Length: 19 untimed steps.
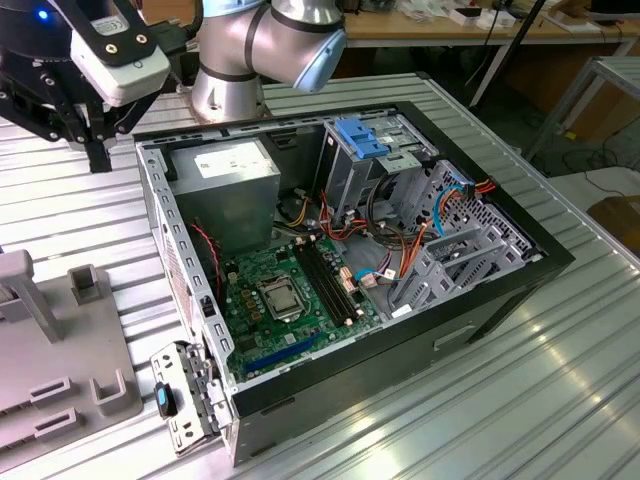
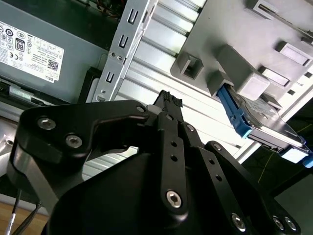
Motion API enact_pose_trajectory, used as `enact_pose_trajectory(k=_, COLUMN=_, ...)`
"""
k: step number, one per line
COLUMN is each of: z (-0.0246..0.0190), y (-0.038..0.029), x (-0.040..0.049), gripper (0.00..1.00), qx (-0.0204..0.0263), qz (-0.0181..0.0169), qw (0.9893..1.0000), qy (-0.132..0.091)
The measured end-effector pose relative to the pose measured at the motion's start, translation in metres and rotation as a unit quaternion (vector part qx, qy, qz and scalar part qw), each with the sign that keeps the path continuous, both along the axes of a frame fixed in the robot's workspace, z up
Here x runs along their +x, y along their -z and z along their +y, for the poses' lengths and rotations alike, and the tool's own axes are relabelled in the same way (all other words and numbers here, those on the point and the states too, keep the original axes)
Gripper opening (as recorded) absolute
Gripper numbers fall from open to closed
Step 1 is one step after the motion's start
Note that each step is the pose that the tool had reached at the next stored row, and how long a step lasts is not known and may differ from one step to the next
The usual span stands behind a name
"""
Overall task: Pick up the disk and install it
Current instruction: 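Reach for the disk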
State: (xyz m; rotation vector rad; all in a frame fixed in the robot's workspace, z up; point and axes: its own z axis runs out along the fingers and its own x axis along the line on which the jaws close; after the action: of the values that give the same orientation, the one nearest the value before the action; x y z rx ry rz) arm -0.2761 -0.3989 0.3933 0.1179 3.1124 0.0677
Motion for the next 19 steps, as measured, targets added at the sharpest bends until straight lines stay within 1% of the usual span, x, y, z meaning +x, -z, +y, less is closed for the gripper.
enact_pose_trajectory(k=7, z=0.0, y=0.0, x=-0.0137, gripper=0.11, qx=0.0, qz=0.0, qw=1.0, qy=0.0)
enact_pose_trajectory(k=9, z=0.002, y=0.0, x=-0.0169, gripper=0.11, qx=0.0, qz=0.0, qw=1.0, qy=0.0)
enact_pose_trajectory(k=11, z=0.0042, y=0.0, x=-0.0279, gripper=0.11, qx=0.0, qz=0.0, qw=1.0, qy=0.0)
enact_pose_trajectory(k=13, z=0.0049, y=0.0, x=-0.0355, gripper=0.11, qx=0.0, qz=0.0, qw=1.0, qy=0.0)
enact_pose_trajectory(k=19, z=0.0055, y=0.0, x=-0.0486, gripper=0.11, qx=0.0, qz=0.0, qw=1.0, qy=0.0)
